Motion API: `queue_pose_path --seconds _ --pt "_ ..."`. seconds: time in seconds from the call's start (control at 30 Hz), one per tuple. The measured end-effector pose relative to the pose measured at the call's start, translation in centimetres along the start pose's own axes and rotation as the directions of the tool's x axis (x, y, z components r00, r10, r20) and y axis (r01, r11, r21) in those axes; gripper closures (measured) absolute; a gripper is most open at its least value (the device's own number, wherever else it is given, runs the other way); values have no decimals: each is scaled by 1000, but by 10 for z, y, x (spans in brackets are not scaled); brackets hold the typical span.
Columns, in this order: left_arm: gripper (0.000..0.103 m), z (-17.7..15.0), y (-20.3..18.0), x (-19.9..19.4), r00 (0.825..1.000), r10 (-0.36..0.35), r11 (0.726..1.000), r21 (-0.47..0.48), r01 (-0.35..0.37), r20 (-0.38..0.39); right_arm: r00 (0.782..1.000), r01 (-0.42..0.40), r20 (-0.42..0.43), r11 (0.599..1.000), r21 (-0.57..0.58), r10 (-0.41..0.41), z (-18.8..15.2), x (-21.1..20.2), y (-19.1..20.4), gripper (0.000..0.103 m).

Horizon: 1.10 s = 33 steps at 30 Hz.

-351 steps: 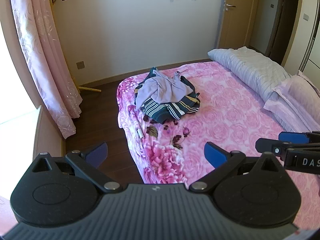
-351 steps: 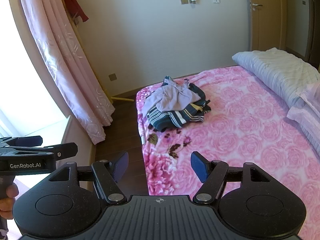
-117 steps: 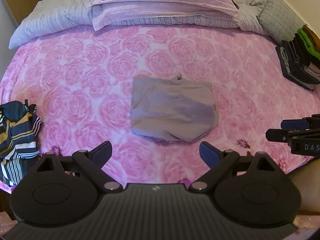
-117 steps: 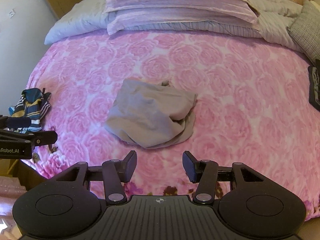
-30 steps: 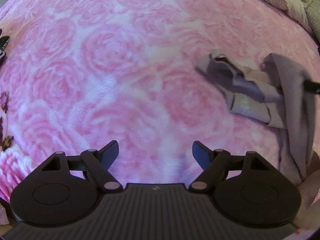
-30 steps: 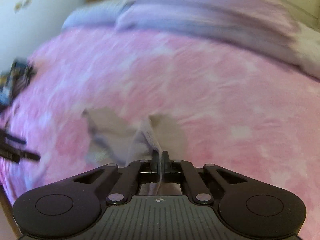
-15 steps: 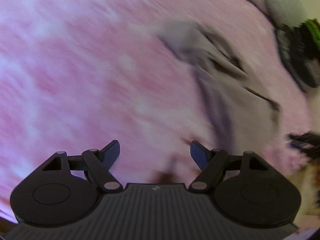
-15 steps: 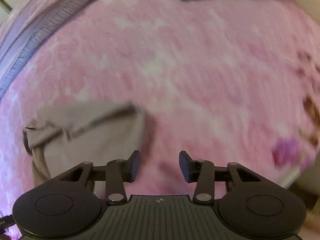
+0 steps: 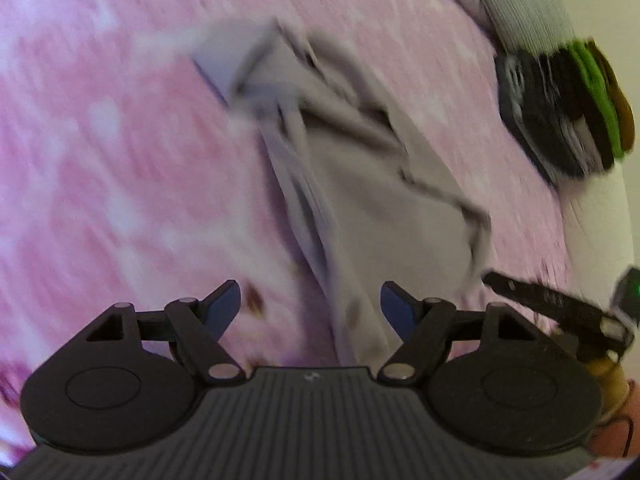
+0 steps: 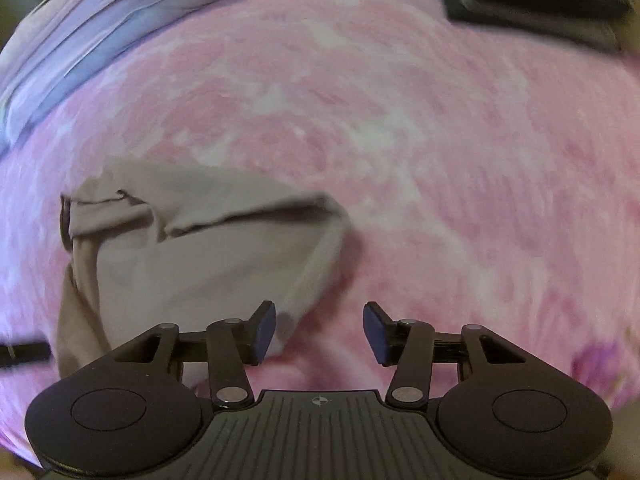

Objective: Fold clothes

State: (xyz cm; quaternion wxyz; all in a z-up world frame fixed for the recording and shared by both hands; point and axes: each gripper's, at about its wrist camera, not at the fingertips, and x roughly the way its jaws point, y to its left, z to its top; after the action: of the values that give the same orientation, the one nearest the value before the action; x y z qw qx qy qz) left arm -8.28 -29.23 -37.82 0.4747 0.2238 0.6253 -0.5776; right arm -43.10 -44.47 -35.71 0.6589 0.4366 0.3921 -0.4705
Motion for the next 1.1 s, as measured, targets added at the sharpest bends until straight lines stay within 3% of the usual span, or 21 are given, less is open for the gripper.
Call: queue_pose_path --seconds 0.07,0.13,0.17,0.2,0.23,0.3,0.4,0.6,0.7,0.8,0.87,0.93,0.97,1.0,1.07,1.1 --pt "30 -16 -6 14 997 -11 1000 2 11 -70 999 15 -32 998 55 -13 -10 0 -12 56" --pt "39 -29 -11 27 992 -45 999 -11 44 -122 997 45 -61 994 99 -39 -21 -4 -24 56" --pt "63 -33 -14 31 989 -68 998 -13 67 -134 996 57 -71 990 125 -48 -27 -5 -30 56" --pt "99 -36 -17 35 985 -94 996 -9 94 -142 996 65 -78 986 151 -54 -31 -7 -36 56" --pt "102 -37 -18 35 982 -119 993 -6 119 -144 995 72 -82 982 175 -58 -34 -10 -41 56" --pt "103 -35 -16 24 988 -115 993 17 117 -102 995 73 -79 975 209 -57 -39 -18 -48 56" --pt "103 -18 6 -15 1000 -29 997 66 28 12 998 22 -55 980 198 -11 -48 -28 -43 56" --pt "103 9 70 -69 982 174 983 49 -178 78 984 -146 -92 987 66 152 -76 -10 8 56" --pt "103 13 82 -76 979 191 979 57 -195 69 968 -229 -119 971 -61 221 -94 5 50 56" --pt "103 12 81 -70 980 190 977 87 -194 53 974 -224 -77 938 -264 211 -108 11 93 53" --pt "103 9 80 -67 982 181 978 100 -185 48 968 -251 -36 935 -251 250 -109 11 102 52" --pt "103 9 84 -65 985 166 981 90 -169 39 955 -294 8 951 -98 296 -100 17 93 53" --pt "103 12 85 -64 987 155 984 87 -157 37 939 -342 43 940 -5 342 -95 17 83 59" --pt "103 17 84 -67 990 136 986 93 -140 40 927 -370 90 927 56 364 -89 15 76 96" --pt "103 30 79 -78 992 99 987 118 -107 73 931 -357 110 931 77 348 -68 11 77 103" --pt "103 40 75 -88 992 71 987 139 -85 103 920 -379 135 923 71 367 -53 4 80 103"
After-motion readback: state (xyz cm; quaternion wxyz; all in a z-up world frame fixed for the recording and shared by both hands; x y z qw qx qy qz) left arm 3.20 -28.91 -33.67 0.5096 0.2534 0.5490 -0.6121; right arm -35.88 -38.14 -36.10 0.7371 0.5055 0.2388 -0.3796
